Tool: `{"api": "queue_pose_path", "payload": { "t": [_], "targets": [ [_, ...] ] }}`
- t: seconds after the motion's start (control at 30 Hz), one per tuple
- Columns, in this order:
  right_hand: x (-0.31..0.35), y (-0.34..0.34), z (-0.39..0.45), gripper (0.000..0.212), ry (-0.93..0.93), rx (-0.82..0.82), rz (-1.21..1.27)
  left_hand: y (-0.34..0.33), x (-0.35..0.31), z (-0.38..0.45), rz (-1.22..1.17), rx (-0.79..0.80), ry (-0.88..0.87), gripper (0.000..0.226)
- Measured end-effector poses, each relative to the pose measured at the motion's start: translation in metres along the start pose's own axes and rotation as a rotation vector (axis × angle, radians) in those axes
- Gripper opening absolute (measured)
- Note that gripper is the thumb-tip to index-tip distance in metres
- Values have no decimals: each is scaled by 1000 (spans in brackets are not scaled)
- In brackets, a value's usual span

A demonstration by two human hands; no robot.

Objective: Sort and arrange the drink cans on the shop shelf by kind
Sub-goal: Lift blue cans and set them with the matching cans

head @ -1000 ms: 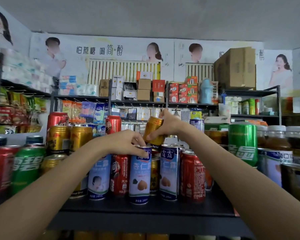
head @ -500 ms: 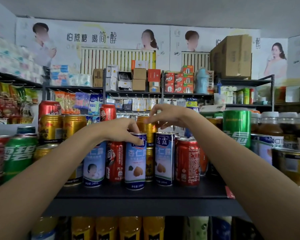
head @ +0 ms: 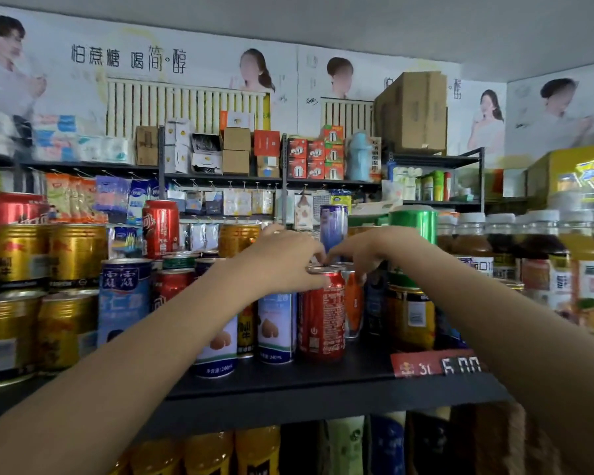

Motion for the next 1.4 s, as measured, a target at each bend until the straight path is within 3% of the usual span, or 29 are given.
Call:
{"api": "queue_pose_path", "payload": {
  "t": [0.2, 0.4, 0.5, 0.57, 0.63, 0.7, 0.77, 0.83, 0.97, 1.07, 1.17, 1.23, 1.3, 1.4],
  "targets": [
    [1, -9, 26, 85, 34, 15, -54, -9, -2, 4, -36, -15, -3, 37],
    [1, 16, 1, 67, 113, -21, 41, -9, -2, 3, -38, -24, -11, 34],
    [1, 50, -38, 64, 153, -182, 123, -9, 1, 4, -102, -11, -39, 35],
    [-4, 69, -65, 62, 196, -403, 211, -5, 3, 5, -207, -5, -10, 43],
    [-13, 74, -83, 65, 227, -712, 312, 7, 4, 5, -525, -42, 132, 51],
    [-22, 62, -96, 70, 296, -943, 544, 20, 3, 8, -1123, -80, 237, 42],
    [-24, 42, -104, 71, 398, -1064, 793, 32, -1, 13, -1583, -102, 251, 33],
    [-23, 23, -110, 71, 430, -1120, 854, 36, -7, 20, -1723, -167, 258, 32],
    [-20, 7, -109, 81, 374, -1057, 638, 37, -20, 29, -1494, -178, 213, 52],
    [-22, 2, -106, 100, 360, -986, 695, 39, -33, 33, -1155, -138, 145, 70],
    [-23, -13, -103, 88, 323, -947, 650, 35, -37, 33, -916, -83, 99, 48],
    [-23, -26, -98, 72, 287, -899, 677, 31, -31, 30, -832, 2, 63, 51],
    [-21, -38, -91, 70, 269, -867, 683, 28, -19, 25, -662, 56, 63, 53],
    [-18, -56, -83, 72, 236, -859, 610, 16, -9, 20, -362, 149, 6, 36]
  ]
}}
Point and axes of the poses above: each hand's wrist, its own z-axis towards the middle knuckle, its own y-axis out of the back of the hand, x = y × z, the point moved 2 cm from there along z, towards the middle knuckle, and after that the axes turned 12 degrees about z, right-handed, at the moved point
